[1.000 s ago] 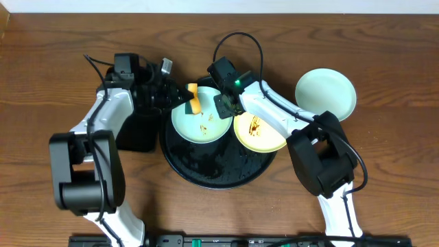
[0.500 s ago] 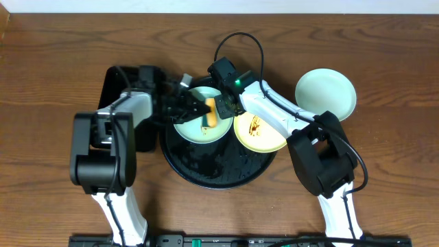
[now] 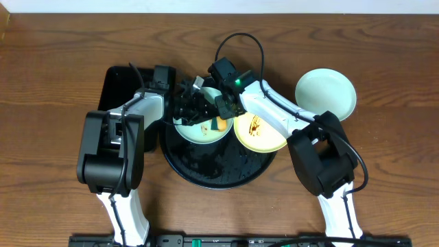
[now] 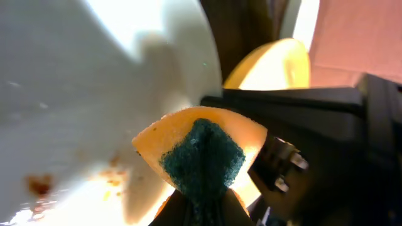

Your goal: Clean dirty plates on tray and stack at the side

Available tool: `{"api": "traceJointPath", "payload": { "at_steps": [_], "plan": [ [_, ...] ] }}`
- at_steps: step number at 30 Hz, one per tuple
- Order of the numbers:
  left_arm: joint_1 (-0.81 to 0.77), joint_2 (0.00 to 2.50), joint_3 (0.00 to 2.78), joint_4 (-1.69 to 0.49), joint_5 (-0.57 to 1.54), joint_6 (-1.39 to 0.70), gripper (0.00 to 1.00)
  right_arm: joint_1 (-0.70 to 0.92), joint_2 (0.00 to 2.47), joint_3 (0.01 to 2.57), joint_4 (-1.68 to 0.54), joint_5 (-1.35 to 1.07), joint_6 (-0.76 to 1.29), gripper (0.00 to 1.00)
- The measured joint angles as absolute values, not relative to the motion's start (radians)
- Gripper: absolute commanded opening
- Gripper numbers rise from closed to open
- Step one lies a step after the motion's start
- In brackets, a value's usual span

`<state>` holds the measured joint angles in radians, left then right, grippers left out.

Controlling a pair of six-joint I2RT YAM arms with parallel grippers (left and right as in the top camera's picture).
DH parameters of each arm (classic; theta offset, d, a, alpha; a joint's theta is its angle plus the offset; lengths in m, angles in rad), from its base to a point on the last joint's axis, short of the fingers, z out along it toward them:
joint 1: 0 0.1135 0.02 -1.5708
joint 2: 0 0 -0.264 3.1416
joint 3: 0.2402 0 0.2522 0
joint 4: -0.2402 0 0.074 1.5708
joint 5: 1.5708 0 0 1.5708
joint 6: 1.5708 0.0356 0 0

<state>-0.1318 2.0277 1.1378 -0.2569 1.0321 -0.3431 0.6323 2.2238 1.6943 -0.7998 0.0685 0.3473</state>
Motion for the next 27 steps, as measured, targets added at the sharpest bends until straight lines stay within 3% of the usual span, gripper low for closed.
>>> {"api": "traceJointPath", "payload": {
  "at_steps": [13,27],
  "plan": [
    [-0.117,2.12,1.147,-0.252,1.031,-0.459,0.07,0.632,2.224,1.695,-0.806,0.069,0.352,0.01],
    [-0.071,2.091,1.182,-0.516,0.916,-0.383,0.07,0.633,2.224,1.696,-0.802,0.051,0.356,0.01]
  ]
}}
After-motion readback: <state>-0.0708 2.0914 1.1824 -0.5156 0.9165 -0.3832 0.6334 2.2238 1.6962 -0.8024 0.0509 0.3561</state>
